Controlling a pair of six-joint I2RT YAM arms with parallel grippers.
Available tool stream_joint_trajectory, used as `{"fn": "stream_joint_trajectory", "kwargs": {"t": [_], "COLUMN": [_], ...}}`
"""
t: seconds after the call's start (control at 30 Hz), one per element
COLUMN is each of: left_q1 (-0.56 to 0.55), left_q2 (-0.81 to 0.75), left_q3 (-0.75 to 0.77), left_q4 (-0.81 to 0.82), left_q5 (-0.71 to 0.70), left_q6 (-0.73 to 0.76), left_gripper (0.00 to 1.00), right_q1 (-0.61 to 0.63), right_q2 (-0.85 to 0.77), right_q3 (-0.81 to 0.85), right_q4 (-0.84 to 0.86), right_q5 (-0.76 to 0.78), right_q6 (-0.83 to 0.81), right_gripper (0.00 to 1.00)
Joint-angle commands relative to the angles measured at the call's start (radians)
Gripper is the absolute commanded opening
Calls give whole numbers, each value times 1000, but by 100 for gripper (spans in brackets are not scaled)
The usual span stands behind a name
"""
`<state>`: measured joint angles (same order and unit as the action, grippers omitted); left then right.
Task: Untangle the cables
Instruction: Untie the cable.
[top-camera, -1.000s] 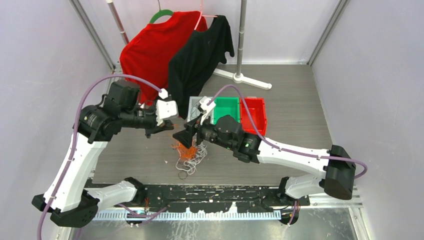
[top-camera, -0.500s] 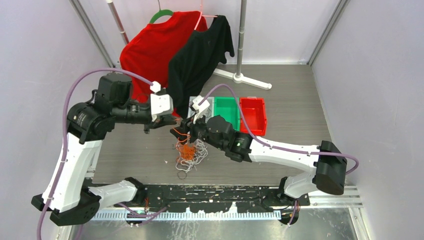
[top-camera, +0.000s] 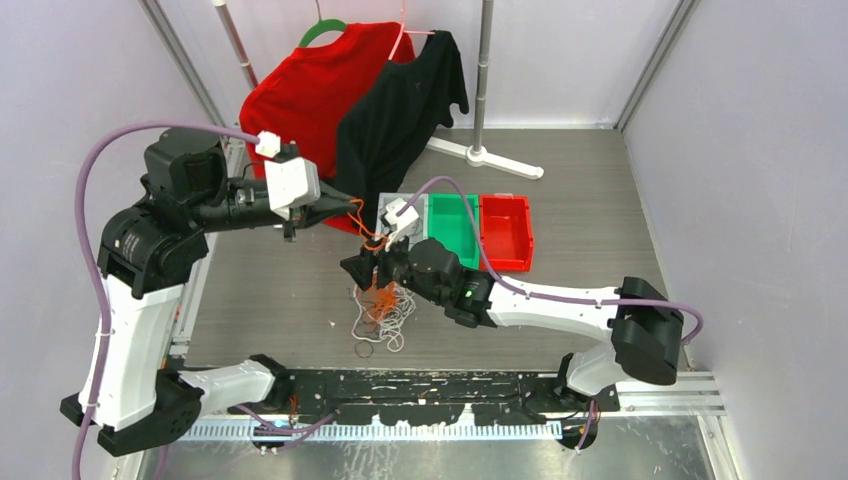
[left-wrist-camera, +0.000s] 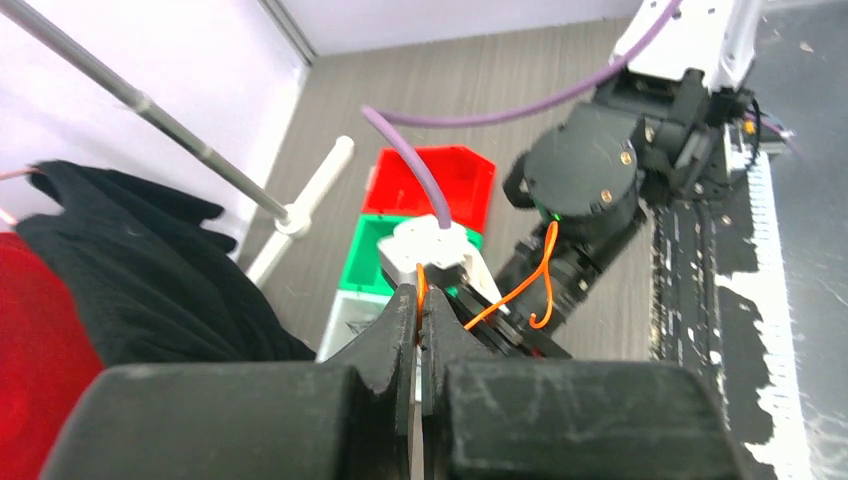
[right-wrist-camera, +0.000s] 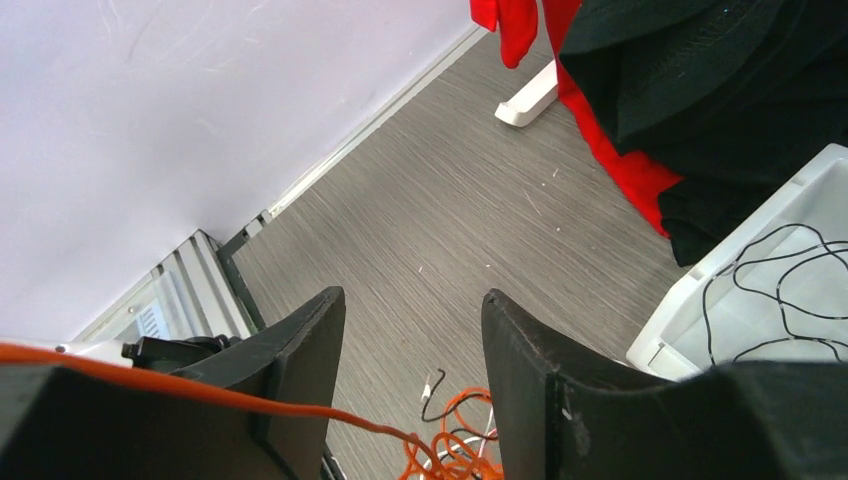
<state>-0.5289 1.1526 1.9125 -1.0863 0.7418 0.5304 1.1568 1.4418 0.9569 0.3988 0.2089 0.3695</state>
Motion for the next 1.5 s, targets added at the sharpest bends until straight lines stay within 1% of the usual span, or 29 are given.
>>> {"fn": "stream_joint_trajectory", "kwargs": {"t": [0.0, 0.07, 0.17, 0.37, 0.57, 0.8, 1.1, 1.2, 1.23, 1.3, 1.4, 1.47], "left_q1": [-2, -2, -2, -2, -2, -2, -2, -2, -2, -2, -2, -2], "left_q2": [-31, -47, -59, -55, -32, 20, 96, 110, 110, 110, 44, -1], "left_q3": [25, 6, -7, 13, 39, 119, 247, 292, 307, 306, 187, 98], "left_q4": [251, 361, 482, 711, 953, 1130, 1357, 1388, 1374, 1296, 1253, 1248], "left_q5": [-17, -56, -108, -216, -349, -413, -452, -451, -447, -431, -371, -344], "left_q6": [-73, -88, -87, -68, -28, 41, 111, 134, 129, 114, 106, 104], "left_gripper": [0, 0, 0, 0, 0, 0, 0, 0, 0, 0, 0, 0], "right_q1": [3, 3, 3, 3, 3, 3, 3, 3, 3, 3, 3, 3], "right_q2": [17, 26, 37, 40, 44, 45, 43, 32, 22, -29, -131, -197], "right_q3": [1, -8, -33, -150, -270, -301, -307, -309, -311, -307, -285, -243], "right_q4": [85, 89, 98, 155, 218, 212, 187, 166, 155, 116, 64, 20], "right_q5": [24, 30, 49, 94, 148, 169, 162, 158, 154, 144, 120, 47], "right_q6": [34, 48, 70, 127, 180, 179, 172, 169, 165, 144, 97, 63], "right_gripper": [57, 57, 56, 56, 61, 68, 72, 72, 72, 73, 75, 76]}}
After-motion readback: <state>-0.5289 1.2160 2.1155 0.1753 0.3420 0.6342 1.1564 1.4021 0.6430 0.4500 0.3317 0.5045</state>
